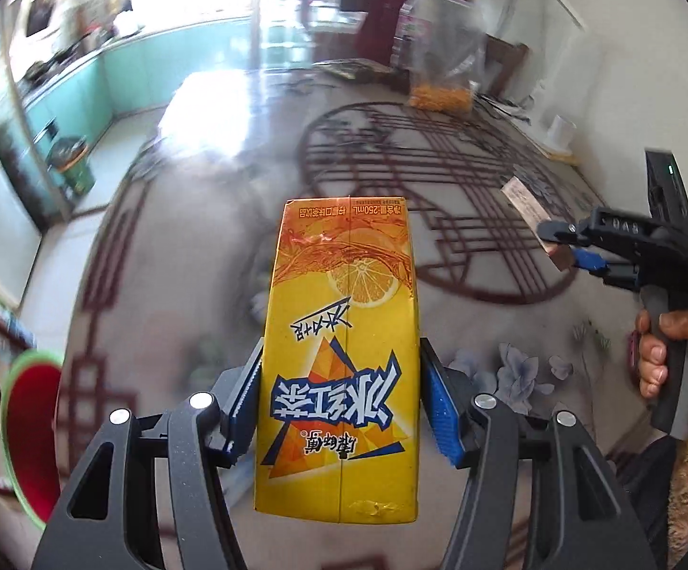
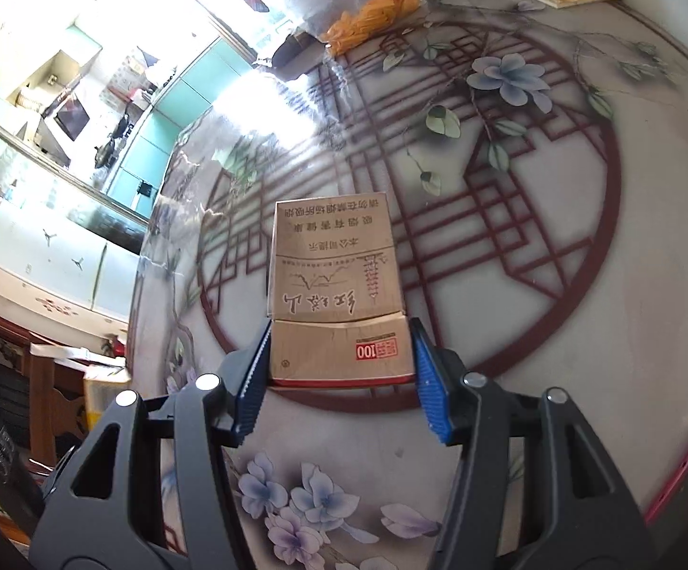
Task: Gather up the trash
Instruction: 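Carry drink carton and cigarette box to the red bucket and release both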
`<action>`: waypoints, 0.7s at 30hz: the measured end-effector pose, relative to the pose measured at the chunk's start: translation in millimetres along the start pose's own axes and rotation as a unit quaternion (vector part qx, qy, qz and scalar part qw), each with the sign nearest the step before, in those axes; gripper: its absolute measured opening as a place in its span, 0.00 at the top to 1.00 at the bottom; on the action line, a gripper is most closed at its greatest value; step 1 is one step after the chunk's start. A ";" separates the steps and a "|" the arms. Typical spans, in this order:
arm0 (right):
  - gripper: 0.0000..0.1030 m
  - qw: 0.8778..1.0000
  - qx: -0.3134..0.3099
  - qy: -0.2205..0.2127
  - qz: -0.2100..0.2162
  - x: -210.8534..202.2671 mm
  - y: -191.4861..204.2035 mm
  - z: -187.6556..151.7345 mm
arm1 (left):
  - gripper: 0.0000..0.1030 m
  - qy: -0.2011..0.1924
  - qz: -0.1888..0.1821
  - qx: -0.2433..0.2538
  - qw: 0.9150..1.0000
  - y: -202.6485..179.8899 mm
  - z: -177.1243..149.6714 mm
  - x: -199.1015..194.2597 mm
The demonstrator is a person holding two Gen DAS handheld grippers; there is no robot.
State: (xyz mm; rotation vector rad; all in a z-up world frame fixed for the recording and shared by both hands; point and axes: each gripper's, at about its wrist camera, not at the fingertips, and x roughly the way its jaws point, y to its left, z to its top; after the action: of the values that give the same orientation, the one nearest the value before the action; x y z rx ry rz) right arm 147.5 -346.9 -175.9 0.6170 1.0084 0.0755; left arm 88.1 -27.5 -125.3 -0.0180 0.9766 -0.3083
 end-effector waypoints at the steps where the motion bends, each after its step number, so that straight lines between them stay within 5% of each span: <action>1: 0.48 1.000 -0.007 -0.004 -0.005 -2.1 2.9 -2.8 | 0.45 -0.003 -0.004 -0.024 1.000 8.4 -5.5 -5.8; 4: 0.48 0.999 -0.022 -0.019 -0.022 -8.9 9.6 -6.5 | 0.45 -0.023 -0.006 -0.072 0.997 25.2 -18.0 -23.7; 13: 0.48 0.991 -0.084 -0.079 -0.071 -57.6 48.0 -37.6 | 0.45 -0.050 -0.007 -0.064 0.997 35.0 -30.1 -50.6; 21: 0.48 0.981 -0.141 -0.107 -0.074 -89.3 97.1 -62.5 | 0.45 -0.065 -0.018 -0.074 0.995 49.3 -37.5 -68.3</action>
State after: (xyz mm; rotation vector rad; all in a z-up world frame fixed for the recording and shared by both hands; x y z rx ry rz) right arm 69.3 -268.4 -80.9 0.2829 0.8122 0.0199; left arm 34.3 42.3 -98.4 -0.1893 0.8691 -0.2639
